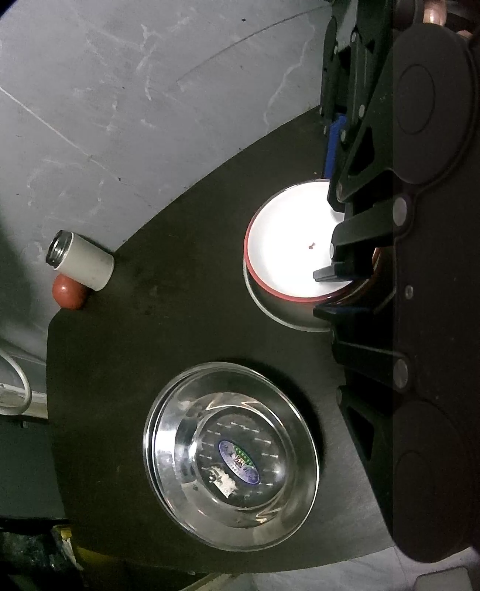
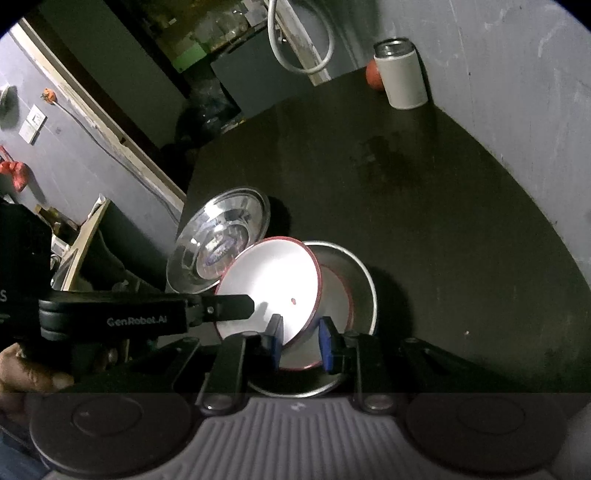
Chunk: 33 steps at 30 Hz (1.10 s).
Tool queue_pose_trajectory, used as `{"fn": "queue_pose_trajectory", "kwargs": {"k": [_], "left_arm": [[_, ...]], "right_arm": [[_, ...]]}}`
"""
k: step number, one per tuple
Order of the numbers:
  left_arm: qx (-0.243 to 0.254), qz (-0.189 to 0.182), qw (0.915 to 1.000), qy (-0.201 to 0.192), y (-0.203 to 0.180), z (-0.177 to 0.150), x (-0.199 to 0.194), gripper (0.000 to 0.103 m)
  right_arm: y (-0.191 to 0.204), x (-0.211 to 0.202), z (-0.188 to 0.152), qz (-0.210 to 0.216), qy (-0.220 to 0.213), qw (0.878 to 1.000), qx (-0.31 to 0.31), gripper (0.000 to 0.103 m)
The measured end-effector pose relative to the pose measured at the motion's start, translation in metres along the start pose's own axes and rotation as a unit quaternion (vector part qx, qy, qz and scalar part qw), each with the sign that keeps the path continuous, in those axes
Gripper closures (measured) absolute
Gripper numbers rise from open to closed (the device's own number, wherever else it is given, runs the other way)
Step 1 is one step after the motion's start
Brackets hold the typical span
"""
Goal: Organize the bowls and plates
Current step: 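Carry the white bowl over the steel bowl with both grippers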
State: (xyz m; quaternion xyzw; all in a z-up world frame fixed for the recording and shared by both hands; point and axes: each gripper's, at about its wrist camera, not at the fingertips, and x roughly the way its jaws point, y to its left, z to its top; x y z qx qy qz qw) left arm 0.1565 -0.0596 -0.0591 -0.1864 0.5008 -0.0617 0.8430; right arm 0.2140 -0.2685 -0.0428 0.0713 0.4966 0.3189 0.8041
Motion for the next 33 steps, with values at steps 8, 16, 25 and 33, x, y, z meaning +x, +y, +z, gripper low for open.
{"fn": "queue_pose_trajectory", "kwargs": {"k": [8,16,25,33], "left_arm": [[0.000,0.002,1.0000,0.006,-0.001,-0.001,0.005,0.089],[0.012,0.016,0.9997,0.012,-0.006,-0.002,0.007,0.088],[0.019,0.024,0.9994,0.018,-0.009,0.000,0.011,0.088],[0.020,0.029,0.9991,0.022,-0.011,0.000,0.012,0.087]], "right_arm": [[-0.002,0.002,0.002,-0.005,0.007,1.000,0.001,0.078],[-0.003,0.004,0.004,-0.007,0.015,1.000,-0.001,0.078],[-0.004,0.007,0.005,-0.008,0.020,1.000,0.001,0.078],[-0.008,0.007,0.004,-0.011,0.019,1.000,0.005,0.074]]}}
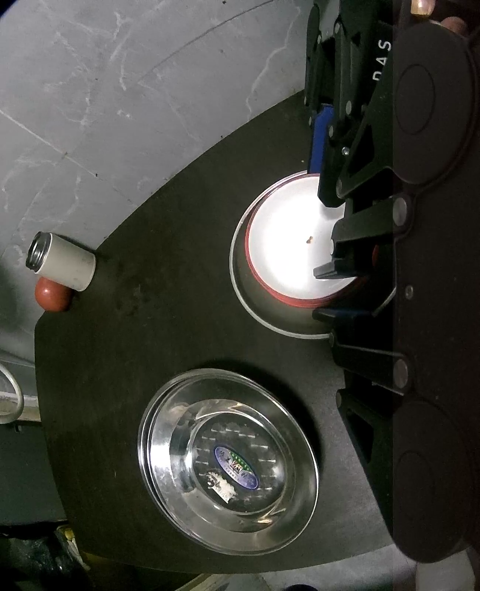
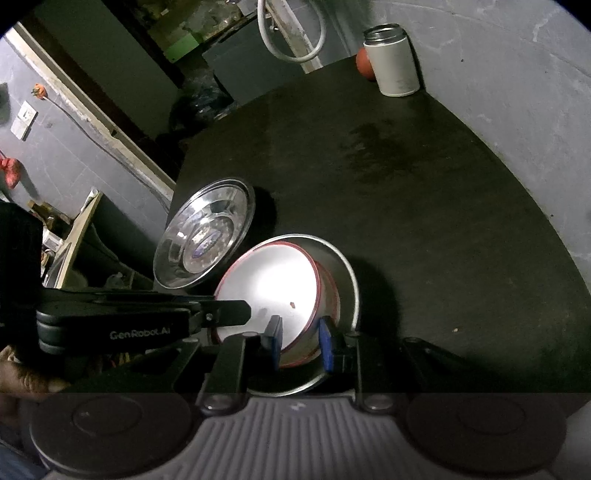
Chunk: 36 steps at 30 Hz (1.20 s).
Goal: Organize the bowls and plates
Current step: 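Carry the white bowl over the steel bowl with both grippers, then lower the white bowl into the nested bowls and open both grippers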
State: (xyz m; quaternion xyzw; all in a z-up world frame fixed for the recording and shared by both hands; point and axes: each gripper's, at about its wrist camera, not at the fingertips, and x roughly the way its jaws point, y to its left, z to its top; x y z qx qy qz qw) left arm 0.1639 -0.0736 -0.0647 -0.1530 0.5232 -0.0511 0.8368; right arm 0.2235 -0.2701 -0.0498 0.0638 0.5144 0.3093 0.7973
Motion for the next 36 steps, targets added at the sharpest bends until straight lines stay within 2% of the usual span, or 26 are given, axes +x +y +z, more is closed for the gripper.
{"fn": "queue_pose_trajectory", "kwargs": {"k": [11,18,22,24,32,36], "left_arm": [[-0.002,-0.001,1.0000,-0.001,0.001,-0.002,-0.001,0.085],[-0.008,0.002,0.9998,-0.016,0.002,-0.002,-0.009,0.076],[-0.006,0.005,0.9996,-0.025,0.001,0.000,-0.015,0.070],[-0.006,0.008,0.9995,-0.030,0.001,0.000,-0.018,0.064],[-0.009,0.011,0.9992,-0.037,0.002,0.001,-0.022,0.060],[-0.012,0.012,0.9990,-0.041,0.004,0.001,-0.024,0.052]], "right_arm": [[-0.003,-0.001,-0.001,0.005,0.001,1.000,0.005,0.072],[-0.002,-0.005,0.000,0.006,-0.006,1.000,0.001,0.070],[-0.002,-0.010,0.001,0.006,-0.016,1.000,0.000,0.062],[-0.001,-0.013,0.002,0.006,-0.022,1.000,-0.001,0.058],[0.000,-0.020,0.005,0.008,-0.033,0.999,-0.007,0.051],[0.001,-0.020,0.006,0.009,-0.035,0.999,-0.009,0.049]]}}
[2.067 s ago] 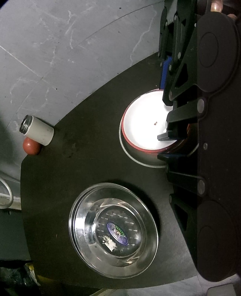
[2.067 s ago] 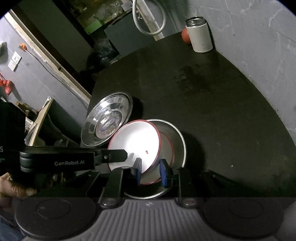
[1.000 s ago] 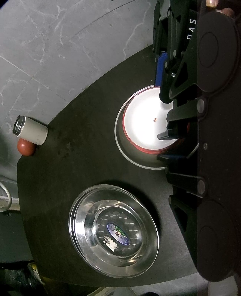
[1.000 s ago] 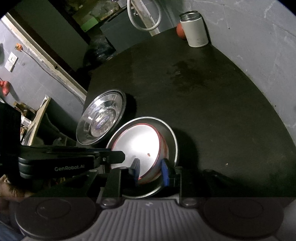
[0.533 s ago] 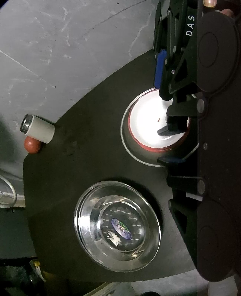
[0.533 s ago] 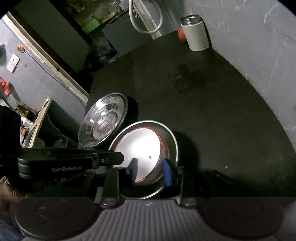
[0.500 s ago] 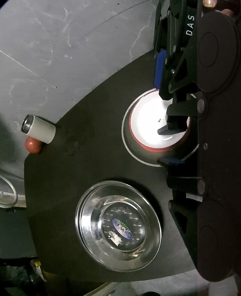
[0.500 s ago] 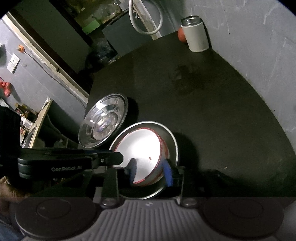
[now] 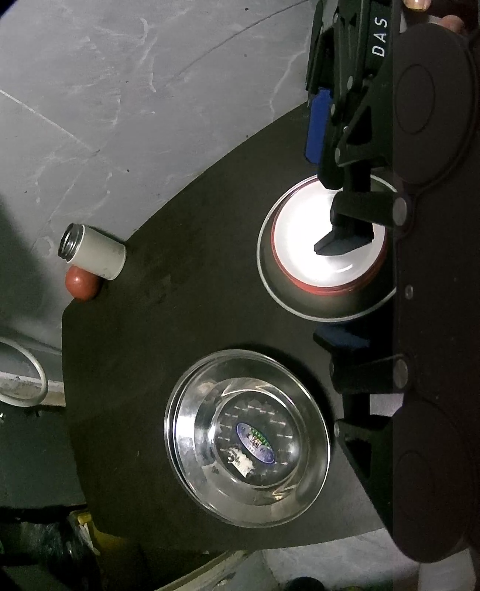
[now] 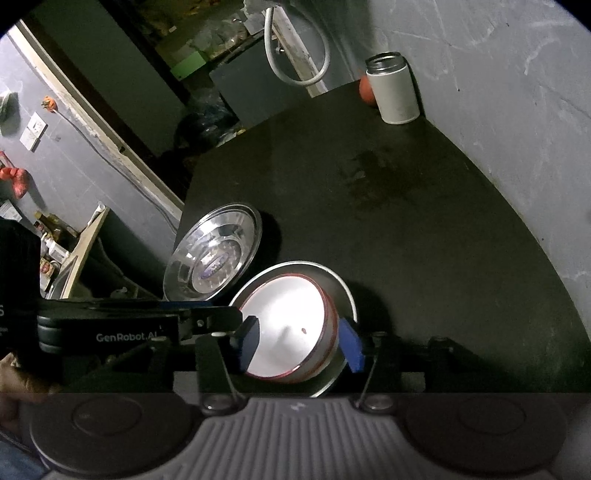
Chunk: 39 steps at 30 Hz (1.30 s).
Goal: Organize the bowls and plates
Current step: 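Lower the white bowl into the nested bowls and open both grippers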
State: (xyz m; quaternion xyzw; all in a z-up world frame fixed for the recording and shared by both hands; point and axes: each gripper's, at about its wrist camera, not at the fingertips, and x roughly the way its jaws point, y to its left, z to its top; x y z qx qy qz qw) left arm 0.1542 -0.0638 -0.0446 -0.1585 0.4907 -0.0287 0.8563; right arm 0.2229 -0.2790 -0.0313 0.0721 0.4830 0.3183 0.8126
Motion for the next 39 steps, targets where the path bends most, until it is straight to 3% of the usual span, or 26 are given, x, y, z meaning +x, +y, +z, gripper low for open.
{"fn": "queue_pose_trajectory", "kwargs": {"k": [1,5,8,12,14,18,22,30,39], "left_arm": [[-0.001,0.000,1.0000,-0.001,0.001,0.000,0.000,0.050],[-0.010,0.006,0.9999,-0.009,0.005,0.001,-0.004,0.021],[-0.010,0.015,0.9998,-0.011,0.007,0.002,-0.007,0.014],[-0.023,0.017,0.9995,-0.012,0.014,0.001,-0.012,0.001],[-0.031,0.016,0.9993,-0.009,0.018,0.000,-0.013,0.001],[-0.046,0.029,0.9985,0.002,0.029,-0.004,-0.018,0.001],[-0.052,0.054,0.9970,0.018,0.038,-0.009,-0.014,0.001],[-0.061,0.093,0.9928,0.046,0.045,-0.015,0.009,0.001],[-0.057,0.088,0.9930,0.053,0.041,-0.013,0.020,0.001]], "right_arm": [[0.000,0.000,0.001,0.000,0.000,1.000,-0.001,0.048],[0.001,-0.001,0.001,-0.002,-0.004,1.000,-0.003,0.042],[0.001,-0.004,0.002,-0.008,-0.010,1.000,-0.002,0.030],[-0.002,-0.007,0.004,-0.015,-0.016,1.000,0.007,0.022],[-0.003,-0.010,0.005,-0.019,-0.020,1.000,0.011,0.012],[-0.008,-0.016,0.007,-0.031,-0.032,0.999,0.024,0.001],[-0.017,-0.018,0.006,-0.050,-0.032,0.997,0.040,0.000],[-0.028,-0.003,0.001,-0.144,0.005,0.989,0.038,0.000],[-0.035,0.010,-0.001,-0.154,0.026,0.987,0.034,0.000]]}}
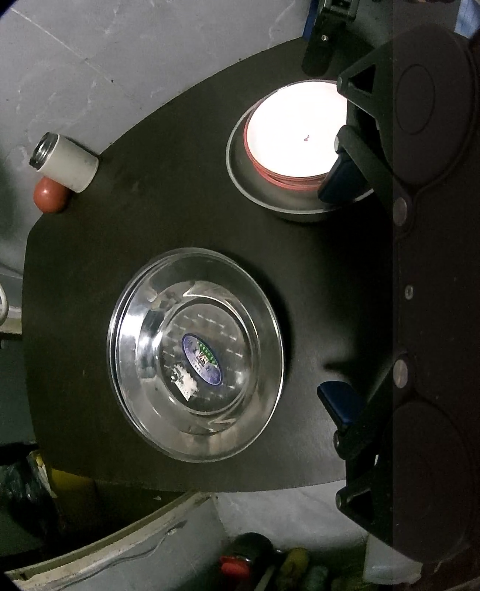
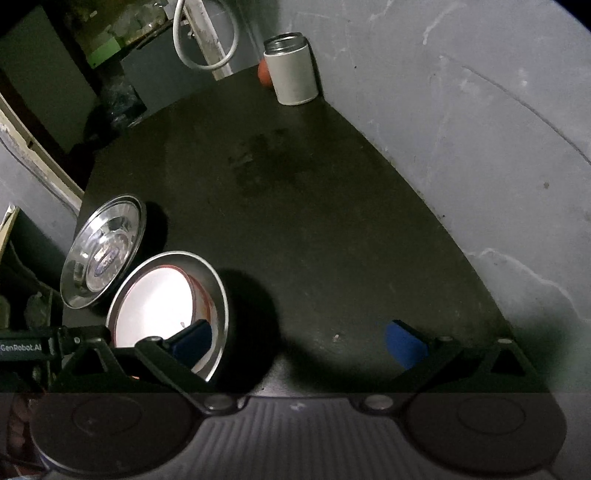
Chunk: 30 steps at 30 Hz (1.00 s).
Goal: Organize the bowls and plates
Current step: 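Lower the white bowl into the nested bowls and open both grippers, then close both grippers on the rim of the stacked bowls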
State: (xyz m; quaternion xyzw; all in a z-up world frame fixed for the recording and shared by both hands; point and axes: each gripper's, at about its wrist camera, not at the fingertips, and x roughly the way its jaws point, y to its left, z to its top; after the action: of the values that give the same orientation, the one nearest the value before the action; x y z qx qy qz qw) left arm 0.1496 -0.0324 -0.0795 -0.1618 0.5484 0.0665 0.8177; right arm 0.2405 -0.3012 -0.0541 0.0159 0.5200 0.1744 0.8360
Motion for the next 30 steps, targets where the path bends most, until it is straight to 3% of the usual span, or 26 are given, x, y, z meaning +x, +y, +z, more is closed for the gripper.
{"fn": "queue_pose_trajectory", "kwargs": {"k": [13,16,20,22,24,30], "left_arm": [[0.018,0.009,0.9996,0.017,-0.010,0.001,0.015,0.001],[0.031,0.018,0.9992,0.016,-0.016,0.000,0.017,0.005],[0.037,0.008,0.9992,0.011,-0.018,-0.001,0.018,0.015],[0.035,-0.001,0.9994,0.008,-0.018,-0.002,0.017,0.020],[0.032,-0.013,0.9994,0.006,-0.018,-0.003,0.016,0.029],[0.028,-0.050,0.9983,-0.010,-0.019,-0.007,0.013,0.055]], "right_arm": [[0.004,0.018,0.007,0.000,0.028,0.999,-0.023,0.001],[0.005,0.021,0.007,-0.004,0.029,0.999,-0.029,0.001],[0.006,0.025,0.005,0.014,0.039,0.999,-0.033,0.018],[0.007,0.024,0.004,0.020,0.037,0.999,-0.035,0.021],[0.007,0.023,0.003,0.027,0.033,0.998,-0.037,0.026],[0.009,0.019,0.002,0.067,0.026,0.997,-0.038,0.053]]}}
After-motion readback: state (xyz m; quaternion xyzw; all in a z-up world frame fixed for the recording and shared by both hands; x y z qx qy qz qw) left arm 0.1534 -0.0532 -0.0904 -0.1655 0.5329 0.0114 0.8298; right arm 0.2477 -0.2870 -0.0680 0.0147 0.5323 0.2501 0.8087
